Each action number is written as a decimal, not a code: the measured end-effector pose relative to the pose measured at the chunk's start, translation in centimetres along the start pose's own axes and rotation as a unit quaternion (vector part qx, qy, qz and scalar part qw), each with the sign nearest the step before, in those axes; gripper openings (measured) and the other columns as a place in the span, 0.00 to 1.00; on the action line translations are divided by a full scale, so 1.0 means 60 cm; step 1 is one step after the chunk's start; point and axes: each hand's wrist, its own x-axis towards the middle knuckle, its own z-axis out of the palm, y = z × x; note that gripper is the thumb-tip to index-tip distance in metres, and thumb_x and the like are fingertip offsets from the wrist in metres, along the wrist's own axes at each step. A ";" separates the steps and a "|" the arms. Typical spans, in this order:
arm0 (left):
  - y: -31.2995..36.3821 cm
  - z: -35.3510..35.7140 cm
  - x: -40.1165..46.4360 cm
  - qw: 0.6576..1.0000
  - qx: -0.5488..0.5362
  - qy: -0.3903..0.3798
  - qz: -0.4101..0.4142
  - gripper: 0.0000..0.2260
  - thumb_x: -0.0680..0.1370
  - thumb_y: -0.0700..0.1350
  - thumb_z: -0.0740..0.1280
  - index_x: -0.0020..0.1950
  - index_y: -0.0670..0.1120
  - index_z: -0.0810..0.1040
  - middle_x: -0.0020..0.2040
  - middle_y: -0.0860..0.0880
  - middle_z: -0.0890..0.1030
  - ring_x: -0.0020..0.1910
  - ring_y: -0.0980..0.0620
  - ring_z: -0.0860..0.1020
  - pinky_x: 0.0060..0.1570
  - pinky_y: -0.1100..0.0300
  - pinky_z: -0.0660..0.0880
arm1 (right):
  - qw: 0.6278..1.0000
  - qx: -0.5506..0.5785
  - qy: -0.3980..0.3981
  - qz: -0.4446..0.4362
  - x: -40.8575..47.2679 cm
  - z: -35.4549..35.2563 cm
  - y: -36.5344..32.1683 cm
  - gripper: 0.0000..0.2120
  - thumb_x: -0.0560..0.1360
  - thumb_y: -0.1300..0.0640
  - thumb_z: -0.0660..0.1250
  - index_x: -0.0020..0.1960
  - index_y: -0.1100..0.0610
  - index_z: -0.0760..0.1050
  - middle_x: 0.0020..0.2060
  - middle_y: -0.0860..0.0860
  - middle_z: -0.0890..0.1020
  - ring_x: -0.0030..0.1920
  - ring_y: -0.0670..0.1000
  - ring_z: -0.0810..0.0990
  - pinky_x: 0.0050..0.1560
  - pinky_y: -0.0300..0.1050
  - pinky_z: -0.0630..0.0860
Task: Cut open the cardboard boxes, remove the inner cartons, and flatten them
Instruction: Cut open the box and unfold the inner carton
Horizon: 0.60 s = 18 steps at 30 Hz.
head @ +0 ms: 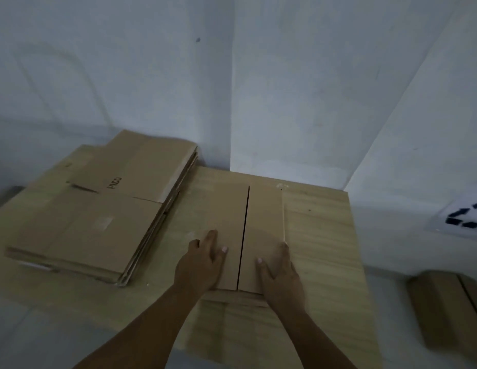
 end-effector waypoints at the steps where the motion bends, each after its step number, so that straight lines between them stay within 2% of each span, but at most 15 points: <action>1: -0.004 0.004 0.006 1.000 0.001 -0.012 0.004 0.28 0.80 0.65 0.55 0.79 0.60 0.57 0.70 0.43 0.69 0.62 0.41 0.76 0.57 0.51 0.74 | 1.000 -0.007 0.003 0.010 -0.002 0.004 0.000 0.41 0.77 0.33 0.59 0.82 0.49 0.47 0.76 0.55 0.67 0.71 0.60 0.71 0.67 0.53 0.70; 3: -0.008 0.014 0.015 0.999 0.023 -0.016 0.018 0.30 0.79 0.68 0.54 0.79 0.58 0.58 0.69 0.41 0.69 0.64 0.41 0.73 0.59 0.50 0.73 | 0.999 -0.014 0.010 0.031 -0.003 0.010 0.000 0.42 0.77 0.33 0.60 0.82 0.51 0.47 0.76 0.55 0.67 0.71 0.61 0.71 0.67 0.52 0.69; 7: 0.010 0.024 0.034 0.990 0.135 0.037 0.033 0.42 0.69 0.77 0.46 0.76 0.55 0.65 0.67 0.42 0.68 0.64 0.41 0.67 0.59 0.46 0.69 | 0.997 0.017 0.019 0.076 0.017 0.021 -0.001 0.45 0.75 0.33 0.64 0.81 0.55 0.50 0.75 0.57 0.68 0.71 0.60 0.71 0.68 0.50 0.68; 9: 0.027 0.028 0.039 0.987 0.148 0.055 0.033 0.46 0.67 0.79 0.49 0.75 0.52 0.67 0.65 0.41 0.69 0.62 0.39 0.68 0.57 0.45 0.69 | 0.995 0.036 0.026 0.093 0.030 0.024 -0.001 0.43 0.73 0.32 0.65 0.78 0.54 0.56 0.70 0.57 0.73 0.68 0.60 0.74 0.66 0.52 0.71; 12: 0.050 0.028 0.044 0.984 0.175 0.032 0.016 0.50 0.64 0.80 0.52 0.77 0.50 0.62 0.66 0.43 0.67 0.63 0.40 0.65 0.59 0.47 0.66 | 0.992 0.062 0.033 0.104 0.044 0.023 -0.006 0.38 0.72 0.34 0.68 0.74 0.52 0.63 0.65 0.55 0.78 0.63 0.60 0.77 0.61 0.51 0.74; 16: 0.072 0.021 0.079 0.989 0.148 -0.005 0.007 0.51 0.61 0.80 0.48 0.78 0.54 0.58 0.70 0.44 0.63 0.67 0.41 0.62 0.64 0.47 0.63 | 0.989 0.087 0.037 0.116 0.068 0.019 -0.017 0.39 0.72 0.35 0.68 0.75 0.53 0.62 0.67 0.55 0.76 0.65 0.59 0.76 0.63 0.54 0.73; 18: 0.078 0.019 0.095 0.994 0.105 -0.025 0.009 0.51 0.59 0.80 0.47 0.79 0.56 0.59 0.73 0.44 0.62 0.70 0.40 0.60 0.67 0.47 0.62 | 0.988 0.094 0.044 0.116 0.078 0.006 -0.024 0.38 0.74 0.37 0.68 0.76 0.54 0.62 0.68 0.55 0.75 0.66 0.59 0.75 0.64 0.51 0.72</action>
